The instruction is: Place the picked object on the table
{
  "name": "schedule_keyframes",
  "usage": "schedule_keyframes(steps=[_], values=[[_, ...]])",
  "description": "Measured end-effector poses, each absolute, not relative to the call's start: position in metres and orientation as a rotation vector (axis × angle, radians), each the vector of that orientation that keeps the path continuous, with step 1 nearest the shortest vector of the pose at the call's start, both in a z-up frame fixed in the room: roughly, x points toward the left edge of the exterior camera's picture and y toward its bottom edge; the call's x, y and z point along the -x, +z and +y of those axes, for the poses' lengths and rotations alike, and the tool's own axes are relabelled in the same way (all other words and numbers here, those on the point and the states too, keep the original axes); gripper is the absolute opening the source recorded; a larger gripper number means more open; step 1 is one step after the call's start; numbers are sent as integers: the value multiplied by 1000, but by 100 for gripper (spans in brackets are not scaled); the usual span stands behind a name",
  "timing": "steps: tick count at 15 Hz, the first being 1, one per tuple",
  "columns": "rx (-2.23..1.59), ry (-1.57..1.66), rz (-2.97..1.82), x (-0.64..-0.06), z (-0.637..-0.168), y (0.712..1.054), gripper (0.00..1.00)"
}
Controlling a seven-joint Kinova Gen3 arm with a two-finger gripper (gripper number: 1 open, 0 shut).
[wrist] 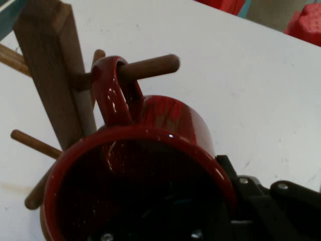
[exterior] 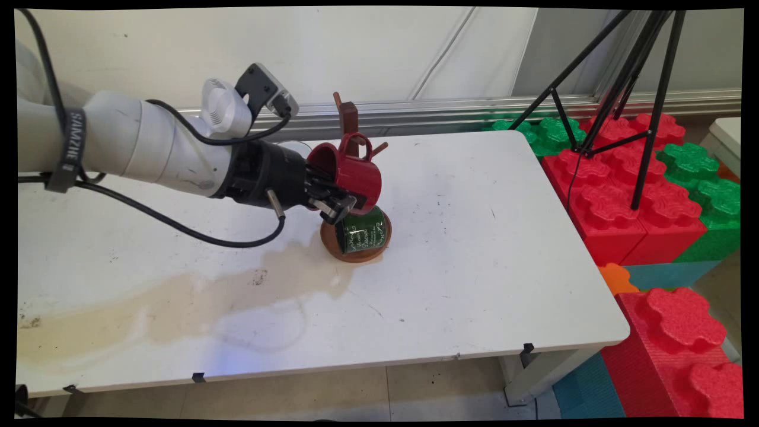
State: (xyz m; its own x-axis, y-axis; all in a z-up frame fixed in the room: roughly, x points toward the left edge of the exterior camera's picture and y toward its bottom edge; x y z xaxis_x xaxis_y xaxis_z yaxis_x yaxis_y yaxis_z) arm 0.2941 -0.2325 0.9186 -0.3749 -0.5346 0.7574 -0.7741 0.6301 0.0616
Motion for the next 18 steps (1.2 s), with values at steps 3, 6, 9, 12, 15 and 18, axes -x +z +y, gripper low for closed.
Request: schedule_keyframes(steps=[3, 6, 9, 12, 15, 18], values=[[-1009, 385, -2069, -294, -226, 923, 0], [-989, 373, -2067, -292, -220, 928, 0], [-974, 363, -2063, -290, -215, 932, 0], [-955, 359, -2056, -288, -209, 936, 0], [-934, 362, -2050, -286, -205, 941, 0], [-909, 355, -2069, -286, -196, 943, 0]])
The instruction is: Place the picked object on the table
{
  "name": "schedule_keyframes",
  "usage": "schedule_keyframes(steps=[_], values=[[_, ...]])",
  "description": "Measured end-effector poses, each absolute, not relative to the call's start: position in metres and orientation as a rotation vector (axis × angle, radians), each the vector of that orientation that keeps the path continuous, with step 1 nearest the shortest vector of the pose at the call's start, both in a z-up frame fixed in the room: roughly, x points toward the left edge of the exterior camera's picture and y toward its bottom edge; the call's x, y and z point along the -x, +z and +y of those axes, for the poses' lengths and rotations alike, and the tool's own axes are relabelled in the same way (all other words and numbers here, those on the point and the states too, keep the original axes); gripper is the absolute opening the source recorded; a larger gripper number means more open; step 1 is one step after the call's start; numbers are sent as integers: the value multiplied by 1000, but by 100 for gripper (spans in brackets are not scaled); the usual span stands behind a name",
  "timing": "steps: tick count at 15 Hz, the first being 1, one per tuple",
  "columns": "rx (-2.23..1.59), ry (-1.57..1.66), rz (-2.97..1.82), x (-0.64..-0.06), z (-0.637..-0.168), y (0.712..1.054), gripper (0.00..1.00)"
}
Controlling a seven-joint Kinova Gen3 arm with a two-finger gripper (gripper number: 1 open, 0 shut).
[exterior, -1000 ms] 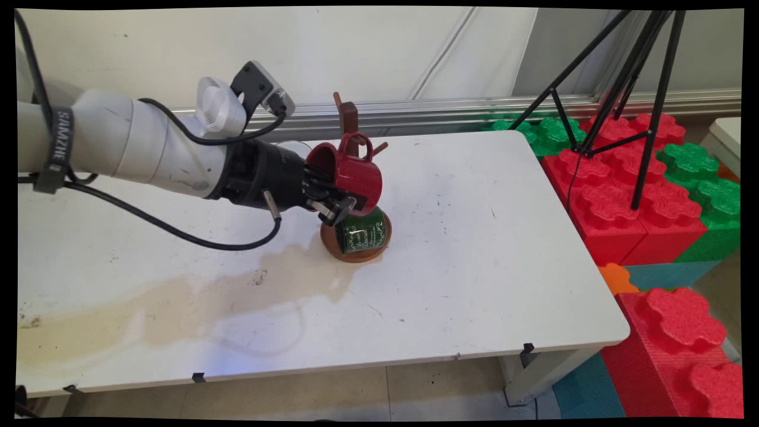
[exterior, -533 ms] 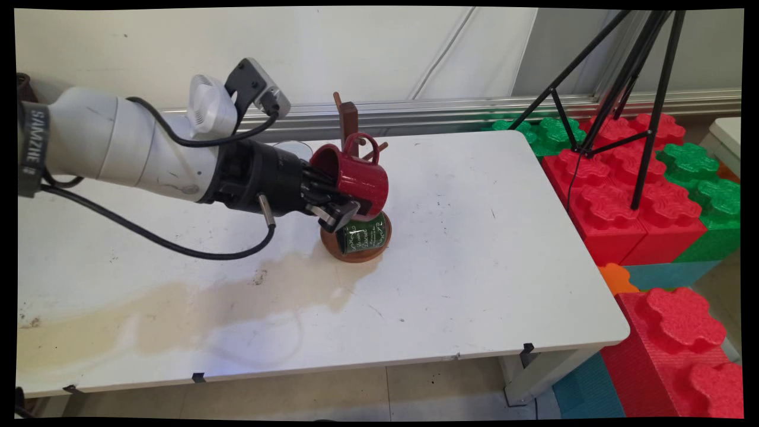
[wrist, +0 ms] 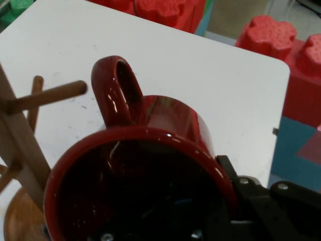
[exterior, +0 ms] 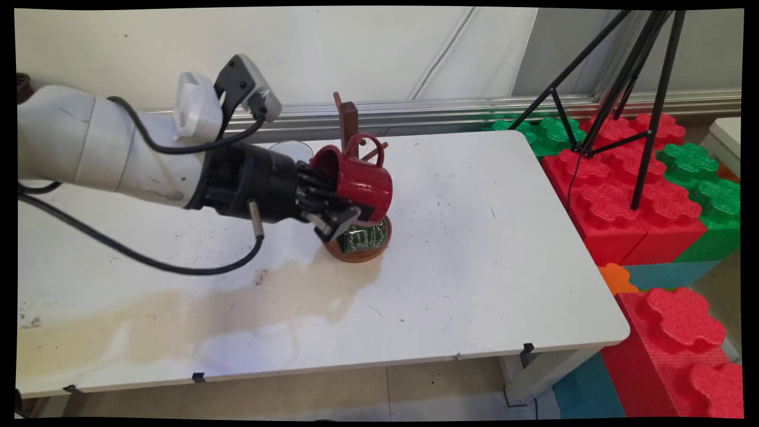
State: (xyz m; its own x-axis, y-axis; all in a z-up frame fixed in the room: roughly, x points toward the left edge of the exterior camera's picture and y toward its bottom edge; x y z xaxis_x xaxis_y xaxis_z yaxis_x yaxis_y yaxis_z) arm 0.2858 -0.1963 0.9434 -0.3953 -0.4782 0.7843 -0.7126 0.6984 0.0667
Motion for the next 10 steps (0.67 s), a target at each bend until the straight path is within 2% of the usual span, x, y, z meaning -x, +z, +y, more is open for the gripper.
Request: schedule_keyframes(steps=[10], values=[[-803, 367, -2261, -304, -170, 948, 0]])
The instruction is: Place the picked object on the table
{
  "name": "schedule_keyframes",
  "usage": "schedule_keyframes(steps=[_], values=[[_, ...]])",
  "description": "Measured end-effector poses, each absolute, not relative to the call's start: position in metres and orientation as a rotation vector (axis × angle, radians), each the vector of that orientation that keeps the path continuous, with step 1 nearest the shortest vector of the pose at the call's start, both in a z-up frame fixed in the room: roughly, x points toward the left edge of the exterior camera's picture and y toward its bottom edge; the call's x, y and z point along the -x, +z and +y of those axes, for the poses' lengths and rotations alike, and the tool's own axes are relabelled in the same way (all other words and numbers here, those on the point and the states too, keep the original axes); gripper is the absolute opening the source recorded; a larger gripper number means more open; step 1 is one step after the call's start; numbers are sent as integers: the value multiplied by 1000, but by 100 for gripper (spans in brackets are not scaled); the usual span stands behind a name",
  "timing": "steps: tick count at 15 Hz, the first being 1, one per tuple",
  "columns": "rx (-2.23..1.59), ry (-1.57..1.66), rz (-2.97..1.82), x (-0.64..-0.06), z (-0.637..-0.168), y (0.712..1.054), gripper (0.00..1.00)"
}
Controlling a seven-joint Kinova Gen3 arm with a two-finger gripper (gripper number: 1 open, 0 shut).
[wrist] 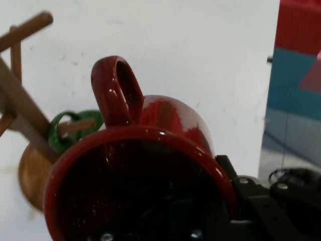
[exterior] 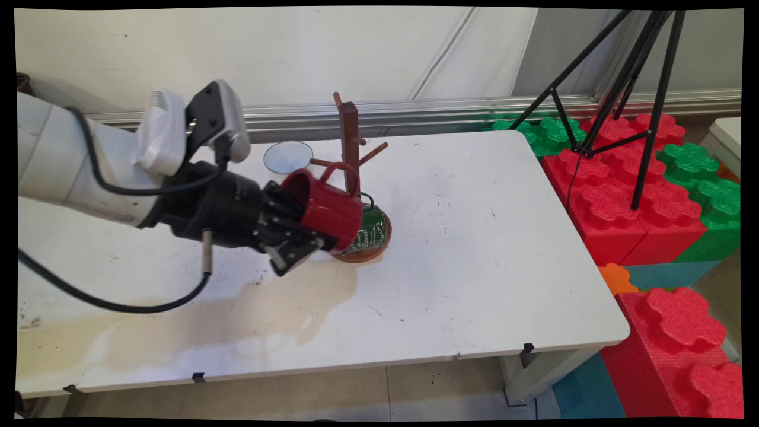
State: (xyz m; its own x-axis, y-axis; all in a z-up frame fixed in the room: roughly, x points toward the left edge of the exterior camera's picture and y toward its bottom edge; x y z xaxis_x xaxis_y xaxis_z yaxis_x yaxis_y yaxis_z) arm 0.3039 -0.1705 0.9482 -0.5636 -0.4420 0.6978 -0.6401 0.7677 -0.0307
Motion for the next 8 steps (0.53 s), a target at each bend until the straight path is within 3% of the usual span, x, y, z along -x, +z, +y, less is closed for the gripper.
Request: schedule_keyframes(steps=[8], values=[[-787, 462, -2440, -336, -161, 951, 0]])
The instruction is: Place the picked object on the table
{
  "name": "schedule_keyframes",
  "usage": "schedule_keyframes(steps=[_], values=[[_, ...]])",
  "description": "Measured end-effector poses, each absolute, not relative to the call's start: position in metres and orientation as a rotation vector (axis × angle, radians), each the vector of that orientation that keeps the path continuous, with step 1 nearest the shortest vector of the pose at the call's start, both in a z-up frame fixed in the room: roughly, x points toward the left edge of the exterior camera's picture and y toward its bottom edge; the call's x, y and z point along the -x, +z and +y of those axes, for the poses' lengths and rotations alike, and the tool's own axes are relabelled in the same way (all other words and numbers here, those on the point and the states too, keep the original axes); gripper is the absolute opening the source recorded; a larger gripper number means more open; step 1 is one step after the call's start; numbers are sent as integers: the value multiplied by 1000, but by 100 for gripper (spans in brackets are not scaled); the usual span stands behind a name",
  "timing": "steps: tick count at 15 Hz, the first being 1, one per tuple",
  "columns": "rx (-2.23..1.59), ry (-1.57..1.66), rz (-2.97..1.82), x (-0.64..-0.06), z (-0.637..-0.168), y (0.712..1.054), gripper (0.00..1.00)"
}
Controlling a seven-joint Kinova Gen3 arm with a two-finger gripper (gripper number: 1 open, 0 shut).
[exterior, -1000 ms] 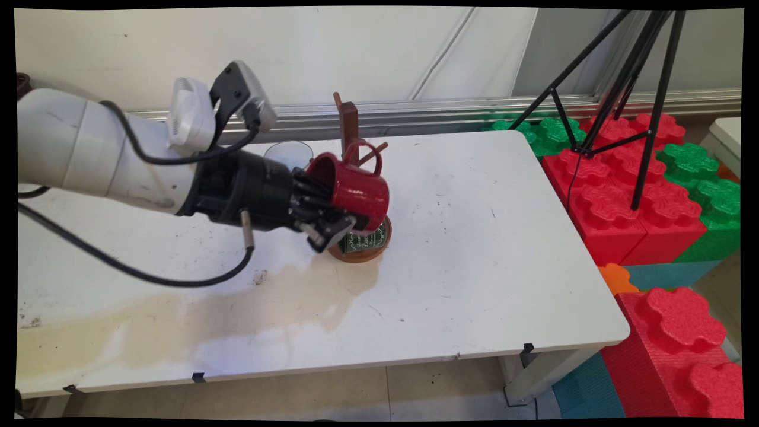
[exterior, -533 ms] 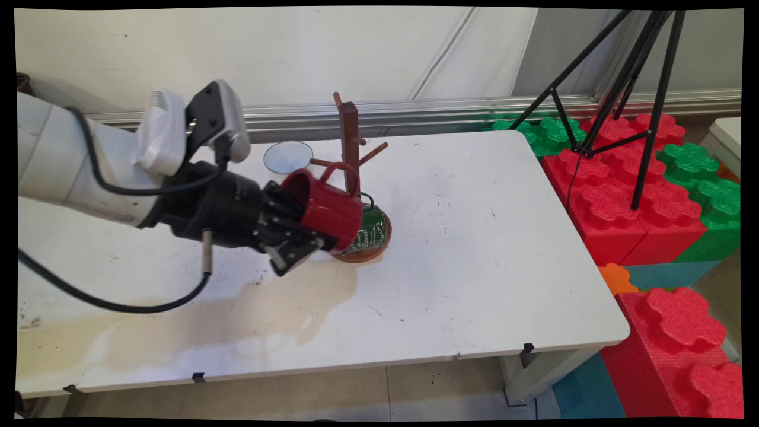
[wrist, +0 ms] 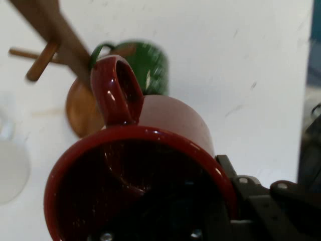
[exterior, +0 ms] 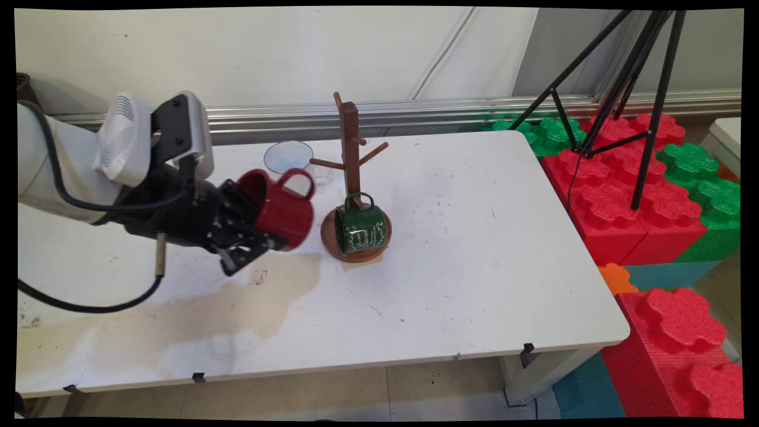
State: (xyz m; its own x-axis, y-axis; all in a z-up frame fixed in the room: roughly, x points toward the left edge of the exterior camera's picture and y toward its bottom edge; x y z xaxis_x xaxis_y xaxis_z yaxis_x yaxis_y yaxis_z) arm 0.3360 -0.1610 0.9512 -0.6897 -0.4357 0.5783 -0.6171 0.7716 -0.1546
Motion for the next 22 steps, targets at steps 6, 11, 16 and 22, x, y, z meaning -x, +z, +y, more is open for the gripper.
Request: schedule_keyframes(steps=[6, 11, 16, 22], values=[[-794, 553, -2566, -356, -174, 946, 0], [-835, 614, -2648, -366, -198, 934, 0], [-902, 612, -2721, -373, -217, 920, 0], [-927, 564, -2799, -378, -245, 897, 0]])
